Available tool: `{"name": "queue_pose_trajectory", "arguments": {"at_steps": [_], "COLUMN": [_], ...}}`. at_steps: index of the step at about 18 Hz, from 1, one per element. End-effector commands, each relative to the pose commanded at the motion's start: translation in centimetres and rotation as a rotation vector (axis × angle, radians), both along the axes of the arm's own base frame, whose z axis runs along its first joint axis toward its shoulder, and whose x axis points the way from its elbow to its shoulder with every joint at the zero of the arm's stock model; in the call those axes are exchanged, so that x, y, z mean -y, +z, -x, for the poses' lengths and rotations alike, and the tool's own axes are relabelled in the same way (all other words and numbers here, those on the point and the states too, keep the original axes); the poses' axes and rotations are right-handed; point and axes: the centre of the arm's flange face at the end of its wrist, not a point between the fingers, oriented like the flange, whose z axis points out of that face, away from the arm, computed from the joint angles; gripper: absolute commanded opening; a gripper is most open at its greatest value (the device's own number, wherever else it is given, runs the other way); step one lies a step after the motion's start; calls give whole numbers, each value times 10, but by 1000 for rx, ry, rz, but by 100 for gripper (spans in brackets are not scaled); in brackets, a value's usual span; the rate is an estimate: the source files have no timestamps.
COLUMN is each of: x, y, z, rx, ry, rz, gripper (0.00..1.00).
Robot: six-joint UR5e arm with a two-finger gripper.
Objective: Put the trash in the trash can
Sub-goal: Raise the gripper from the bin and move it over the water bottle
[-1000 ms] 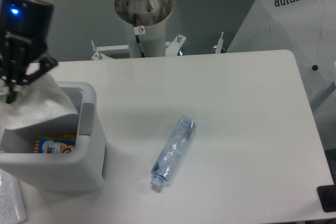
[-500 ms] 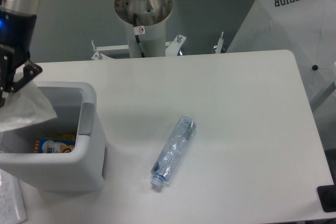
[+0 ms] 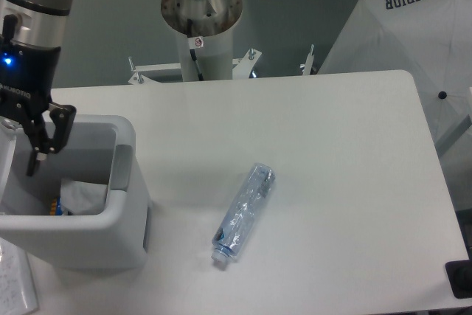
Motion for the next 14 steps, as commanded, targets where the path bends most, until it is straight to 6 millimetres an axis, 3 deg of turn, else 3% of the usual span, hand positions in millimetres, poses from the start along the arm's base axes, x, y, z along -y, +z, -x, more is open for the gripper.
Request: {"name": "queue_pose_trajectory", "arguments": {"at_steps": [2, 5, 10, 14], "x": [4, 16, 32, 21], "y": [12, 6, -57, -114], "z": [29, 75, 181, 213], "rx": [-20, -79, -51, 8], "ry": [34, 46, 116, 103], "rz": [-20, -5, 115, 206], "gripper": [100, 100, 100, 100]}}
